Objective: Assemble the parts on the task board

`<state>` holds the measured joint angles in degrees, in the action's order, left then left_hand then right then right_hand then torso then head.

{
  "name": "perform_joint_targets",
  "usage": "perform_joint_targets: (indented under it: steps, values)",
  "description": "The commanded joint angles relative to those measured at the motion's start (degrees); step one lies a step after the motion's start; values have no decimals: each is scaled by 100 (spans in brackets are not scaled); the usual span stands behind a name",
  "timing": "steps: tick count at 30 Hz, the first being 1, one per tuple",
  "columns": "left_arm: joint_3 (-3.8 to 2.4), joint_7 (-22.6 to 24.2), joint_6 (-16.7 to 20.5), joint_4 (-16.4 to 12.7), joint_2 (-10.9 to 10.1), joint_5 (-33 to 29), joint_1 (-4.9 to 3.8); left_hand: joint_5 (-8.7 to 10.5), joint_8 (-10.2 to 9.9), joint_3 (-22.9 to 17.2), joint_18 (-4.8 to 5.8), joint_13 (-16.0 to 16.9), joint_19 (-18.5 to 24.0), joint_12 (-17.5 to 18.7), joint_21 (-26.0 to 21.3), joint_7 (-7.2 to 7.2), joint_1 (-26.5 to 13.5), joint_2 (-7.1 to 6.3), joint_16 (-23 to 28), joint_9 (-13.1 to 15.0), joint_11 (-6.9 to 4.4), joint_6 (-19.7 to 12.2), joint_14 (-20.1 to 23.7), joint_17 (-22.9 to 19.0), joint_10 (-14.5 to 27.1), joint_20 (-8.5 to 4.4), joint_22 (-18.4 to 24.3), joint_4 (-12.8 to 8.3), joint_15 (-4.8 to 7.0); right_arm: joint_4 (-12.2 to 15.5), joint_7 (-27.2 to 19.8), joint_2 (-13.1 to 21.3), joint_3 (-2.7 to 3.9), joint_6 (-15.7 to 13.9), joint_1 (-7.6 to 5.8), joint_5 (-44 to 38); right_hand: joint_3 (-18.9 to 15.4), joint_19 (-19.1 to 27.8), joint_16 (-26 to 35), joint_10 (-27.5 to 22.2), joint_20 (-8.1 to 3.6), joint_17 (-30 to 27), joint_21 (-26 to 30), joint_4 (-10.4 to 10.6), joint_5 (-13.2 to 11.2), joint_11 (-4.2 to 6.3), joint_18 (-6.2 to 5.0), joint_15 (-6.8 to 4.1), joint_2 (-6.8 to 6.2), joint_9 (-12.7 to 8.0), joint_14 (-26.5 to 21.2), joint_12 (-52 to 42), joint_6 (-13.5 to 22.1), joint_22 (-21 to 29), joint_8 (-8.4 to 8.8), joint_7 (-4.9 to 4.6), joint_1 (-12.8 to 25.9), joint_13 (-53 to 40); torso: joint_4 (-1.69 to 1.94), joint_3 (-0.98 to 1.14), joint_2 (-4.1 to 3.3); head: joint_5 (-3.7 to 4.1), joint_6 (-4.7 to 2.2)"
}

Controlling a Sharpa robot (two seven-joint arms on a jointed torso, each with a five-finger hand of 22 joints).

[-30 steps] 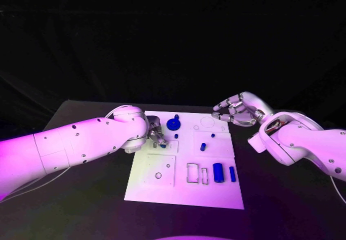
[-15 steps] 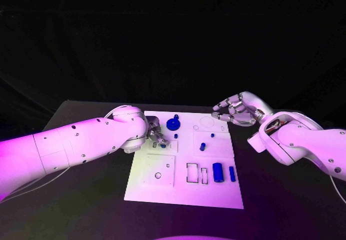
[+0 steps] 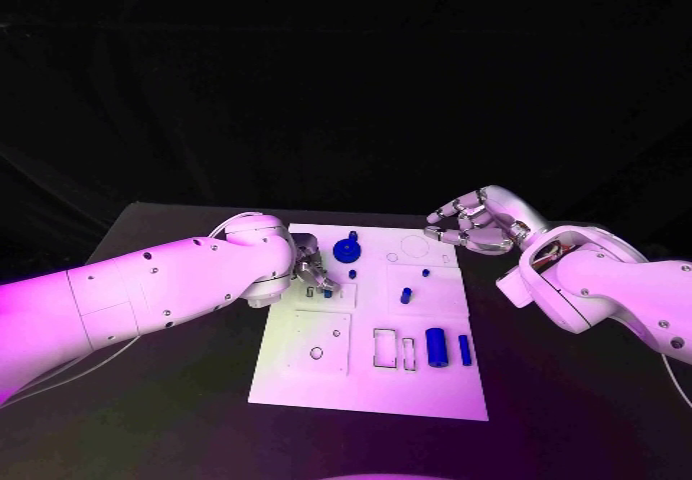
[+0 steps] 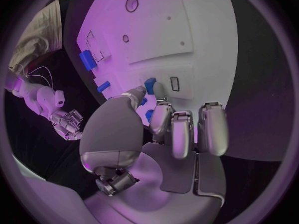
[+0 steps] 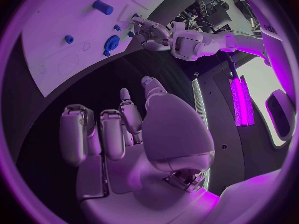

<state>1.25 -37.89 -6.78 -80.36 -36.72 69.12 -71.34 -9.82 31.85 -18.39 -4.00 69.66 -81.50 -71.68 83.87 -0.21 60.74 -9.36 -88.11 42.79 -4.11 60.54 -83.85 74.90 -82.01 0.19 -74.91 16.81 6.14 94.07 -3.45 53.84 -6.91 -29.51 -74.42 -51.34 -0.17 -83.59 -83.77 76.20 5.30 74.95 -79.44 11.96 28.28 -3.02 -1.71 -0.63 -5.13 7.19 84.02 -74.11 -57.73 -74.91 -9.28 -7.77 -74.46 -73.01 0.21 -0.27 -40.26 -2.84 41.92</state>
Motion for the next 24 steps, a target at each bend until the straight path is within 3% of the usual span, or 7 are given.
perform_joint_targets:
  steps: [1, 9, 18, 20, 24]
  values:
    - [-10, 9, 124, -38, -12, -62, 1, -17, -37, 109, 98, 2, -33, -14, 32, 20, -32, 27, -25, -6, 45, 3, -557, 1330, -2, 12, -138, 0, 29, 3, -39, -1, 0, 66, 4, -18, -40, 34, 18, -37, -7, 453, 33, 1, 26, -7, -108, -39, 0, 7, 336, 31, 39, -868, -20, -1, 52, 8, 0, -3, -2, 0, -9]
    - [-61, 15, 228, -145, -118, -131, -6, -21, -49, 222, 97, -35, -32, 19, 31, 22, -1, 57, -21, -7, 46, -11, -555, 1326, 19, 12, -137, -4, 29, -13, -37, -2, 0, 65, 5, -17, -40, 34, 18, -37, -7, 453, 33, 1, 26, -7, -108, -39, 0, 7, 336, 31, 39, -868, -20, -1, 52, 8, 6, 2, 4, -3, -14]
    - [-206, 19, 244, -312, -278, -292, -45, -26, -73, 325, 86, -113, 1, 93, 5, 33, 70, 63, -18, -11, 55, -46, -554, 1323, 67, 15, -85, -6, 23, -29, -40, -4, 0, 61, 6, -11, -40, 34, 18, -37, -7, 453, 33, 1, 26, -7, -108, -39, 0, 7, 336, 31, 39, -868, -20, -1, 52, 8, 3, 0, 3, -17, -37]
    - [-253, 25, 259, -347, -332, -391, -87, -30, -107, 360, 61, -222, 76, 201, -52, 51, 163, 74, -14, -21, 71, -100, -553, 1319, 137, 20, 33, -8, 13, -33, -40, -3, 0, 63, 7, -9, -40, 34, 18, -37, -7, 453, 33, 1, 26, -7, -108, -39, 0, 7, 336, 31, 39, -868, -20, -1, 52, 8, 5, 2, 2, -20, -50]
    - [-311, 60, 272, -300, -410, -616, -212, -26, -327, 342, -29, -861, 353, 837, -278, 173, 505, 84, 4, -140, 188, -335, -546, 1301, 540, 63, 465, -7, -77, -42, -37, -1, -1, 63, 7, -8, -48, 40, 26, -40, -7, 444, 45, 9, 27, -7, -111, -39, 2, 8, 333, 35, 41, -862, -20, 0, 60, 12, 8, 5, 9, -29, -57]
